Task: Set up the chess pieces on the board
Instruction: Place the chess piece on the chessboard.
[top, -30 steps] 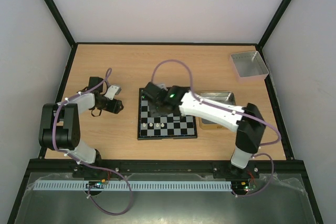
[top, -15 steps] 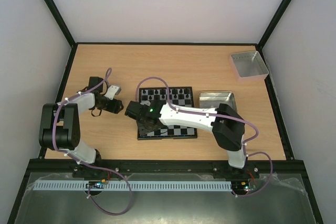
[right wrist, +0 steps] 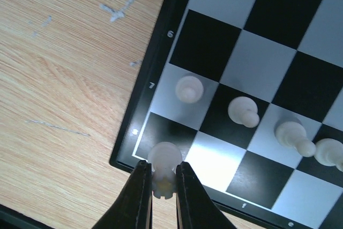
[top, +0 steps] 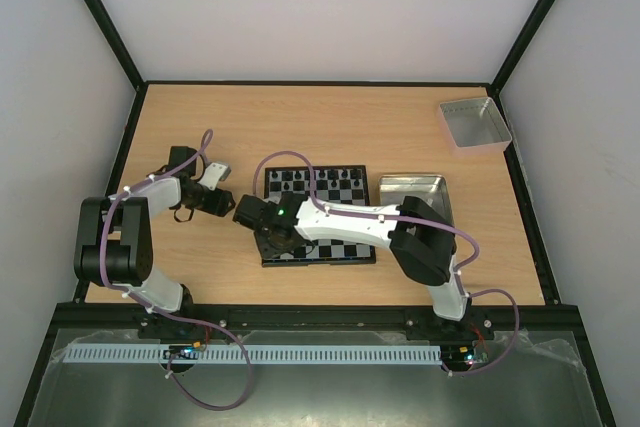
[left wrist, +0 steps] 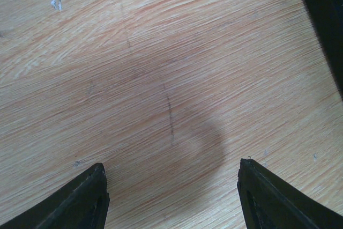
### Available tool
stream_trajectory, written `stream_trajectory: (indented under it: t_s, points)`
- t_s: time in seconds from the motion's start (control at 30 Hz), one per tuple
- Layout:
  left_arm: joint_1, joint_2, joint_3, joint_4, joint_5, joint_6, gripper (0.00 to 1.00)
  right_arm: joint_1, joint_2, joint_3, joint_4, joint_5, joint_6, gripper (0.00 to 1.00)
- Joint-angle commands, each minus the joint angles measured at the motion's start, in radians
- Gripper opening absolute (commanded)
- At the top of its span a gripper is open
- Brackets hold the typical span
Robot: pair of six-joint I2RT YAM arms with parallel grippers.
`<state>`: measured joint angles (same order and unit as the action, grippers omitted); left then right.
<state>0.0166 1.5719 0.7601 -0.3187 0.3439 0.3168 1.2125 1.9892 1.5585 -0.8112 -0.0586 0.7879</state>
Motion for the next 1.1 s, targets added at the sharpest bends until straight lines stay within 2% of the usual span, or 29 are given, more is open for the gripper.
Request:
stream_trajectory:
  t_s: [0.0,1.07]
  points:
    - [0.003,0.014,0.002,-0.048,0.009,-0.006,0.66,0.01,0.027,0.048,0.014,-0.007,0.006,0.07]
    - [0.003,0.004,-0.002,-0.049,0.015,-0.003,0.66,0.015,0.065,0.045,-0.006,0.015,0.003,0.1]
